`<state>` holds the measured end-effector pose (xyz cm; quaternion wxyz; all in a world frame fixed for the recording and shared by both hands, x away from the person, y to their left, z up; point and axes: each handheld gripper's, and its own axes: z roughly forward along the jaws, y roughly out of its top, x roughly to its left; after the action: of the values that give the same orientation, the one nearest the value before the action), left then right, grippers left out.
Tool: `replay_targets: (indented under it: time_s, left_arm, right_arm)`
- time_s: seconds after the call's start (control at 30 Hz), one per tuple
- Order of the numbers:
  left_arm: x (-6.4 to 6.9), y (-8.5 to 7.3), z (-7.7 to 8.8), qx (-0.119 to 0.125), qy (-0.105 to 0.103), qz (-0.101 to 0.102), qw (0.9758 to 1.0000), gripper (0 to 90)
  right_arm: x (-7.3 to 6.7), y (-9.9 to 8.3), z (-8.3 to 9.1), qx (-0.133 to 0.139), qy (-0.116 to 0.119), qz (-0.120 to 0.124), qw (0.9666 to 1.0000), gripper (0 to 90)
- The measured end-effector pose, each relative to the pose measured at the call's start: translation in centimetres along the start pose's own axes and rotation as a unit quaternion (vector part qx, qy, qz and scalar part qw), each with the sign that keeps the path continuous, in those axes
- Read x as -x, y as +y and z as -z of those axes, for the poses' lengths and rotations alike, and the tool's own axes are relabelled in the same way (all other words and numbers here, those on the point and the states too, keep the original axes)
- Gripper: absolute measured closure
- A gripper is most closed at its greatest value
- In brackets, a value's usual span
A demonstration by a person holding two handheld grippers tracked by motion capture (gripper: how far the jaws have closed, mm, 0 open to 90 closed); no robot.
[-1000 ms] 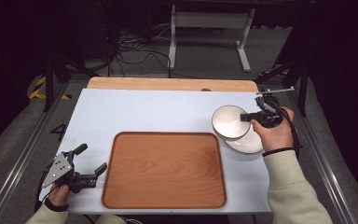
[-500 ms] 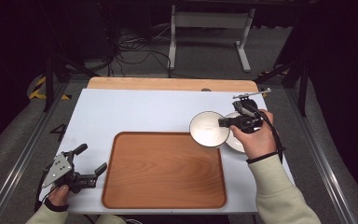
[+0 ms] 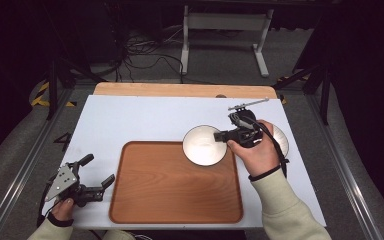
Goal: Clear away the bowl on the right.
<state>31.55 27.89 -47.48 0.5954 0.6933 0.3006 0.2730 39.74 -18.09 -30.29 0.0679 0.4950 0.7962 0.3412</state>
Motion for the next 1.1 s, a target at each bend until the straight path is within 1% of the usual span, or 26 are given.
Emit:
replay_targets:
  time_s: [0.03, 0.07, 0.17, 0.2, 0.57, 0.77, 0.9, 1.07, 1.1]
  left_arm:
    - [0.0, 0.0, 0.0, 0.000, 0.000, 0.000, 1.0000, 0.2]
    - [0.0, 0.0, 0.0, 0.000, 0.000, 0.000, 1.0000, 0.2]
    - [0.0, 0.0, 0.0, 0.000, 0.000, 0.000, 1.0000, 0.2]
    - [0.0, 0.0, 0.0, 0.001, 0.000, 0.000, 1.0000, 0.2]
    - [0.0, 0.0, 0.0, 0.001, 0.000, 0.000, 1.0000, 0.3]
    - [0.0, 0.0, 0.0, 0.001, -0.001, 0.000, 1.0000, 0.2]
    - [0.0, 0.0, 0.1, 0.000, -0.001, -0.001, 1.0000, 0.2]
    - [0.0, 0.0, 0.1, 0.000, -0.001, -0.001, 1.0000, 0.2]
    - [0.0, 0.0, 0.1, 0.000, -0.001, -0.001, 1.0000, 0.2]
  right_arm:
    - [0.0, 0.0, 0.0, 0.000, 0.000, 0.000, 1.0000, 80.3]
    - [-0.3, 0.0, -0.1, 0.000, 0.003, 0.002, 1.0000, 80.3]
    - [-1.2, 0.1, -0.5, -0.001, 0.017, 0.009, 0.9998, 80.2]
    - [-1.7, 0.1, -0.7, -0.002, 0.025, 0.012, 0.9996, 80.2]
    - [-3.8, 0.3, -1.8, -0.010, 0.051, 0.024, 0.9983, 80.2]
    - [-4.5, 0.2, -2.8, -0.018, 0.063, 0.026, 0.9975, 80.2]
    - [-4.7, -0.1, -3.7, -0.019, 0.063, 0.028, 0.9974, 80.1]
    - [-4.8, -0.8, -5.0, -0.028, 0.070, 0.025, 0.9969, 80.1]
    - [-4.8, -0.8, -5.0, -0.028, 0.070, 0.025, 0.9969, 80.1]
